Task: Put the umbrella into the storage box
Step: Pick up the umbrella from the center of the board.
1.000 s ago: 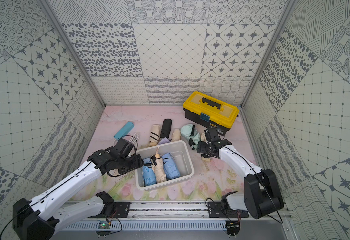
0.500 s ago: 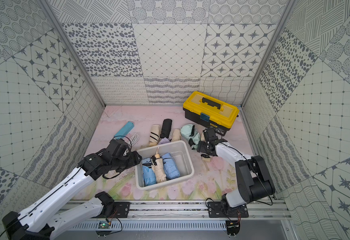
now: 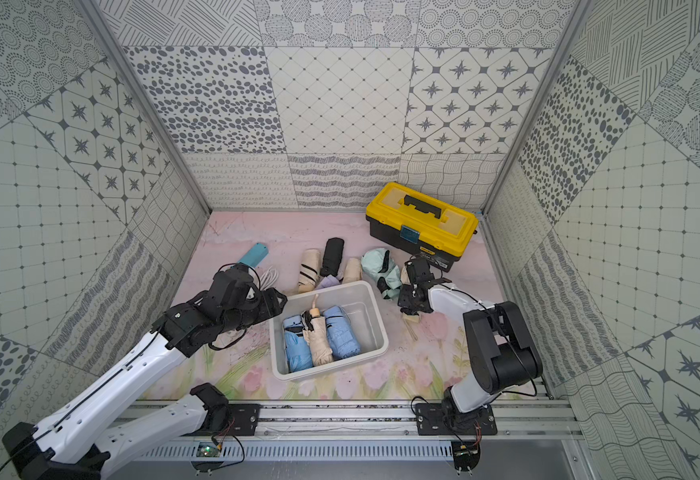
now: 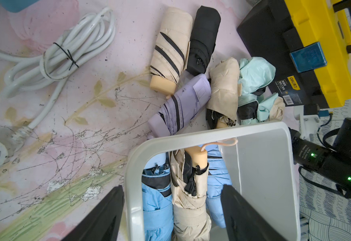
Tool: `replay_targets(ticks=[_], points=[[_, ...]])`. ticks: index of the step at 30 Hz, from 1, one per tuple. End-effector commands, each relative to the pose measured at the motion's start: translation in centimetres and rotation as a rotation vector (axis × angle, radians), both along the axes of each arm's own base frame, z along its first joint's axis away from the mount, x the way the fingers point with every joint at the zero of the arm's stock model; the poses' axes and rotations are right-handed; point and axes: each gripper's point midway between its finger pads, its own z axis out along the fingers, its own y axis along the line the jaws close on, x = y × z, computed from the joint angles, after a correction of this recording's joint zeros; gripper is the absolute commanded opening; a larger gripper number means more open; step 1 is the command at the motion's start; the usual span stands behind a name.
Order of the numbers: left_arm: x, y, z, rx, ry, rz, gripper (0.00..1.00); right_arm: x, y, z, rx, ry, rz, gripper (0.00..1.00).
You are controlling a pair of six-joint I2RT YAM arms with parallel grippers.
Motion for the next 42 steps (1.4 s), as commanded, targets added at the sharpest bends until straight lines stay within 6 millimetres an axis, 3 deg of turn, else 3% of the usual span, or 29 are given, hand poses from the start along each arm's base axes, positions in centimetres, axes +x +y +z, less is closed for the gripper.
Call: replay_targets(ticks=[1, 9, 18, 23, 29, 35, 39, 42], points=[[1.9, -0.6, 2.4, -0.021, -0.099, -0.009, 0.78, 0.3, -0.2, 1.7, 0.017, -0.075, -0.021, 0.55], [3.0, -2.1, 4.2, -0.075, -0.128, -0.038, 0.78, -1.7, -1.2, 5.2, 0.039, -0.164, -0.054, 0.48], [4.7, -5.9, 7.4, -0.22, -0.176, -0.139, 0.78, -3.4, 0.1, 13.4, 0.069, -0.345, 0.115, 0.45], [5.2, -8.7, 9.5, -0.311, -0.206, -0.179, 0.79, -4.7, 3.0, 18.6, 0.054, -0.479, 0.335, 0.41], [4.9, -11.5, 11.9, -0.404, -0.2, -0.2, 0.8, -6.4, 7.3, 22.5, -0.019, -0.595, 0.634, 0.39], [4.4, -13.2, 13.9, -0.562, -0.079, -0.176, 0.84, -7.5, 11.0, 24.8, -0.106, -0.691, 0.924, 0.37], [3.7, -14.7, 14.1, -0.66, 0.037, -0.188, 0.88, -8.9, 13.3, 25.3, -0.174, -0.766, 1.134, 0.37], [3.0, -15.6, 13.8, -0.692, 0.101, -0.215, 0.98, -9.9, 14.7, 25.3, -0.231, -0.819, 1.289, 0.37]])
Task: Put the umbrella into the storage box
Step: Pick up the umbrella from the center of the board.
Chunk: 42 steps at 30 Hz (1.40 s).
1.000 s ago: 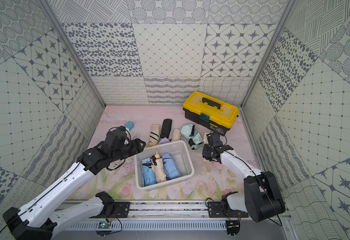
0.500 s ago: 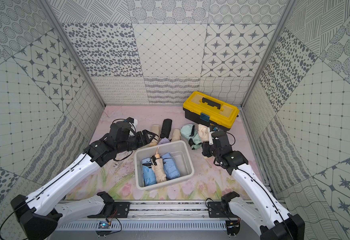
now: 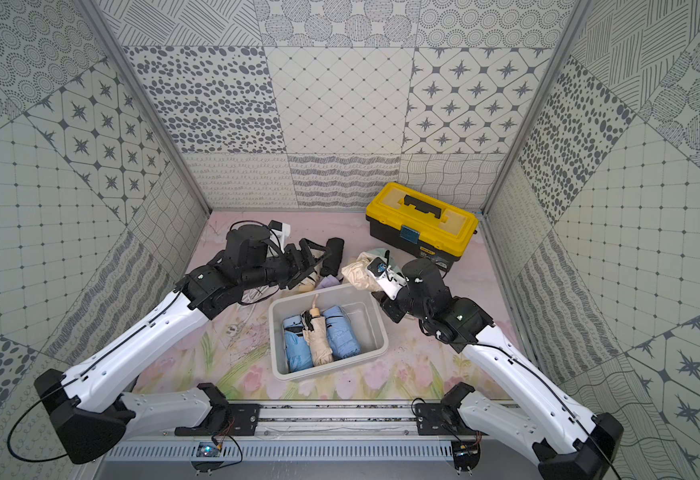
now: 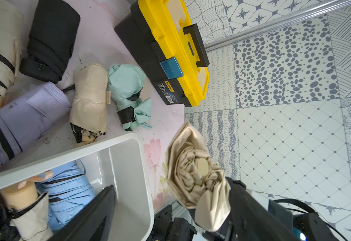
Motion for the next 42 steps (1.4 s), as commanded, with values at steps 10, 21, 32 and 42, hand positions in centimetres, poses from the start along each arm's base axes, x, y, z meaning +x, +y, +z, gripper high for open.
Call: replay_targets(ticks=[10, 21, 32, 42], points=[[-4.7, -3.7, -0.9, -0.207, 0.247, -0.251, 0.99, -0.8, 4.9, 5.3, -0.057, -0.361, 0.388, 0.38], [-6.3, -4.8, -1.2, -0.326, 0.318, -0.337, 0.91, 0.5, 7.3, 7.3, -0.004, -0.443, 0.423, 0.38], [-5.6, -5.2, -0.7, -0.382, 0.292, -0.324, 0.58, -0.2, 8.5, 7.4, 0.033, -0.463, 0.464, 0.38], [-4.1, -5.3, 0.7, -0.423, 0.185, -0.291, 0.38, -0.2, 6.8, 7.3, 0.052, -0.458, 0.358, 0.8]])
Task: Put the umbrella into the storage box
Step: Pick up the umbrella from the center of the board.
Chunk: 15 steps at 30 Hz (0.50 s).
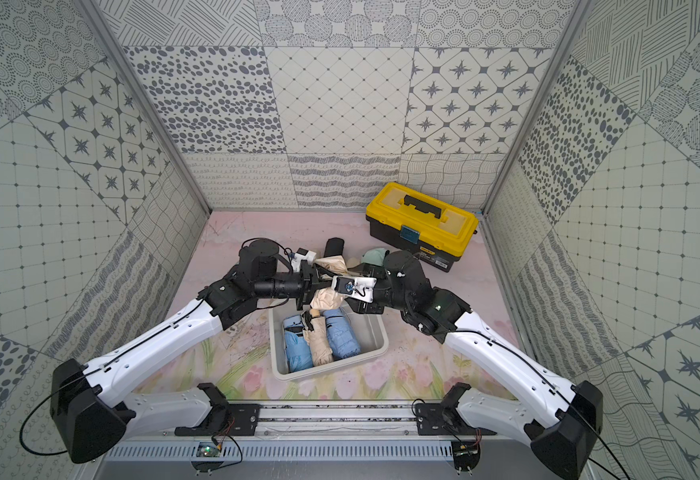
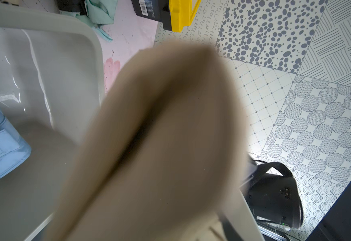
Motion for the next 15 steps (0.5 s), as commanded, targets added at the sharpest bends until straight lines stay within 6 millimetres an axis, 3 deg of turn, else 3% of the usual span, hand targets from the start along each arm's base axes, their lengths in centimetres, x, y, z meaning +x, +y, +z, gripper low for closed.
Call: replay_targets(ticks=[1, 6, 10, 15], points=[[1.1, -0.6, 3.7, -0.117, -0.163, 0.016, 0.37, -0.2, -0.6, 3.6, 0.147, -0.058, -0.056, 0.83], [3.5, 0.1, 4.5, -0.17, -0.334, 0.142, 0.34, -0.7, -4.2, 4.4, 0.386, 0.136, -0.289, 0.87], [5.0, 0.2, 4.8, -0.224, -0.465, 0.209, 0.3, -0.5, -7.4, 4.1, 0.75, 0.519, -0.588, 0.82], [5.8, -0.4, 5.4, -0.274, -0.591, 0.21, 0.28, -0.6, -7.6, 1.6, 1.065, 0.981, -0.785, 0.81]])
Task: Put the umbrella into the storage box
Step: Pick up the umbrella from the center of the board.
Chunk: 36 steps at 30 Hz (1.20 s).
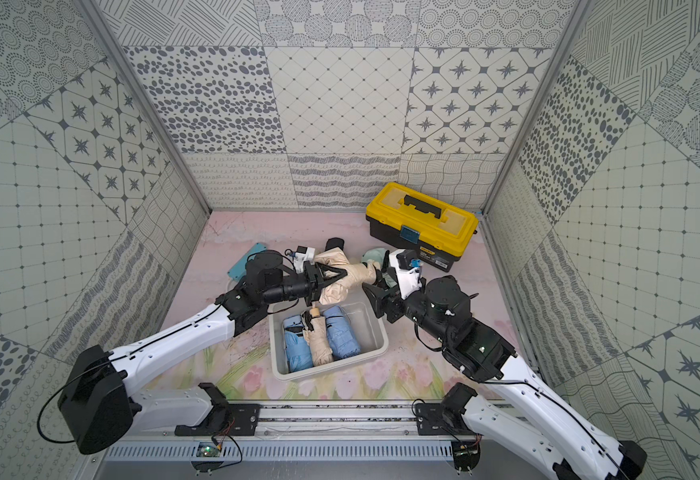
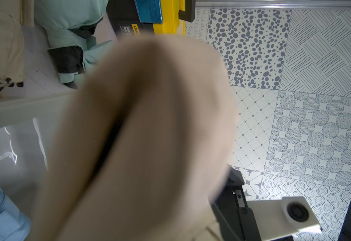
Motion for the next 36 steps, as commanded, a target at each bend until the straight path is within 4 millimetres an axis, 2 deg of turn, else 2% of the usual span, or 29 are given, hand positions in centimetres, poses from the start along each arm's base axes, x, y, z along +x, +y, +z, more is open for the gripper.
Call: replay_targets(ticks=[1, 5, 8, 13, 18, 26, 31, 34, 36], points=[[1.5, -0.1, 8.2, -0.201, -0.432, 0.061, 0.28, 0.5, 0.1, -1.8, 0.411, 0.363, -0.157, 0.81], [1.6, -0.1, 8.5, -0.204, -0.521, 0.089, 0.28, 1.5, 1.0, -1.7, 0.706, 0.469, -0.18, 0.84], [1.4, -0.3, 8.4, -0.198, -0.552, 0.094, 0.28, 2.6, 1.7, -1.0, 0.854, 0.469, -0.165, 0.88], [0.6, -0.6, 8.3, -0.183, -0.591, 0.079, 0.29, 3.9, 3.4, 1.4, 0.897, 0.421, -0.108, 0.91], [-0.2, -0.5, 8.9, -0.201, -0.632, 0.078, 0.29, 5.2, 3.7, 2.0, 0.965, 0.4, -0.138, 0.89], [-0.8, -0.3, 9.5, -0.222, -0.667, 0.088, 0.29, 7.0, 3.5, 2.8, 1.021, 0.349, -0.194, 0.75], [-1.1, -0.2, 9.3, -0.215, -0.666, 0.088, 0.33, 7.5, 4.5, 2.7, 1.009, 0.348, -0.177, 0.59], [-1.2, 0.0, 9.1, -0.203, -0.667, 0.095, 0.4, 7.5, 4.6, 2.5, 0.999, 0.35, -0.177, 0.48], [-1.4, 0.1, 9.1, -0.191, -0.667, 0.093, 0.5, 7.5, 4.6, 2.3, 0.991, 0.349, -0.18, 0.42]])
